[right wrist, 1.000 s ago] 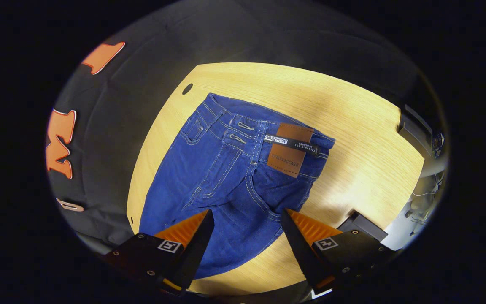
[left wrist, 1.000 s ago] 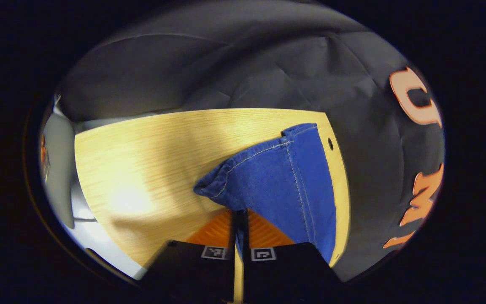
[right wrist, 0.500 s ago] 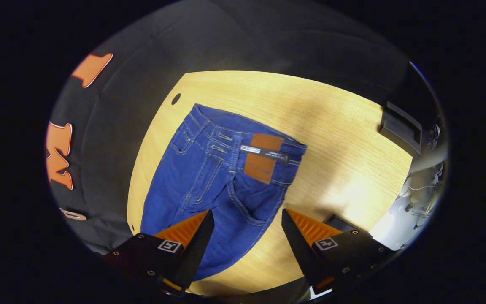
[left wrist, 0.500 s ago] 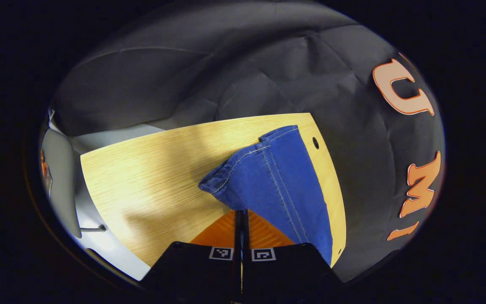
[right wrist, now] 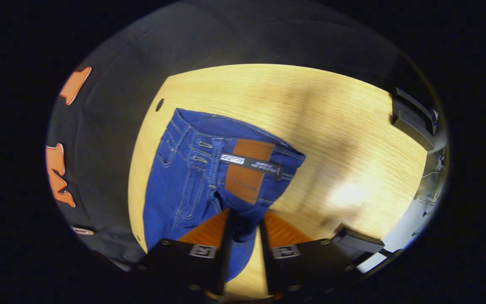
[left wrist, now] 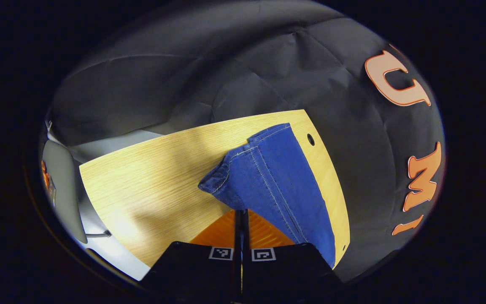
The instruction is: Grasp the waist and the cuffs of the jeans and fold them to make the two legs overlap; first hold the waist and fold one-third of the jeans toward the cuffs, then hold the cuffs and fold the remaining one-third in the same direction to finish folding.
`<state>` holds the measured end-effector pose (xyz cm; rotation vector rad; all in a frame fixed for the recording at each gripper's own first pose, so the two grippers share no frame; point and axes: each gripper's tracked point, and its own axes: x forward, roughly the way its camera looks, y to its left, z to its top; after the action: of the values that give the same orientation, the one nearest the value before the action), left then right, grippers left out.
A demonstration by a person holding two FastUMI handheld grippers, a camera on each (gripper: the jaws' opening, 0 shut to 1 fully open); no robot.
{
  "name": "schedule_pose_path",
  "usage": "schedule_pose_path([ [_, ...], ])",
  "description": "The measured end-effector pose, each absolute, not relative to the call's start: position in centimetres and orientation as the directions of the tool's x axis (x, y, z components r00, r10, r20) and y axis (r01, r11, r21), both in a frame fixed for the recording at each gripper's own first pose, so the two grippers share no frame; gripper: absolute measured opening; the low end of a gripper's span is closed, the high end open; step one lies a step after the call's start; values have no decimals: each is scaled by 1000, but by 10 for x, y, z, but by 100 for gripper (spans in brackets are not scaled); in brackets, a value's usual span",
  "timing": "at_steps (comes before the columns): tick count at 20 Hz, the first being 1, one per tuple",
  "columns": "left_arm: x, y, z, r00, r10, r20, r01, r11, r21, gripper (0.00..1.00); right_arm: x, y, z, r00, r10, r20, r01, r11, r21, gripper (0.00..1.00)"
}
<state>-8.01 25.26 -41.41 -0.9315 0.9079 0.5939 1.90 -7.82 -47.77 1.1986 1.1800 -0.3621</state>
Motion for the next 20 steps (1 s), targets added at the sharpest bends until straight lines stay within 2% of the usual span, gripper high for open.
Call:
schedule_pose_path([
  [1, -79, 252, -412, 508, 56, -860, -763, 493, -418, 1, 19, -77, -480, 416, 340, -844, 744, 406, 530, 18],
  [2, -77, 253, -409, 516, 51, -855, -757, 495, -427, 1, 17, -77, -475, 424, 340, -840, 744, 399, 536, 18],
  [3, -77, 253, -406, 524, 47, -850, -752, 494, -436, 1, 22, -75, -469, 444, 349, -826, 746, 367, 556, 10],
  [5, -77, 255, -398, 541, 30, -840, -742, 487, -460, 1, 29, -76, -451, 494, 365, -790, 750, 280, 599, 10],
  [9, -60, 259, -380, 583, -30, -812, -695, 499, -518, 1, 52, -84, -412, 589, 334, -735, 714, 211, 668, 7],
  [14, -6, 261, -369, 616, -125, -778, -599, 567, -565, 1, 105, -72, -370, 650, 291, -702, 659, 244, 711, 7],
  [20, 60, 265, -372, 600, -162, -784, -565, 607, -558, 1, 149, -67, -360, 635, 292, -715, 672, 246, 698, 7],
])
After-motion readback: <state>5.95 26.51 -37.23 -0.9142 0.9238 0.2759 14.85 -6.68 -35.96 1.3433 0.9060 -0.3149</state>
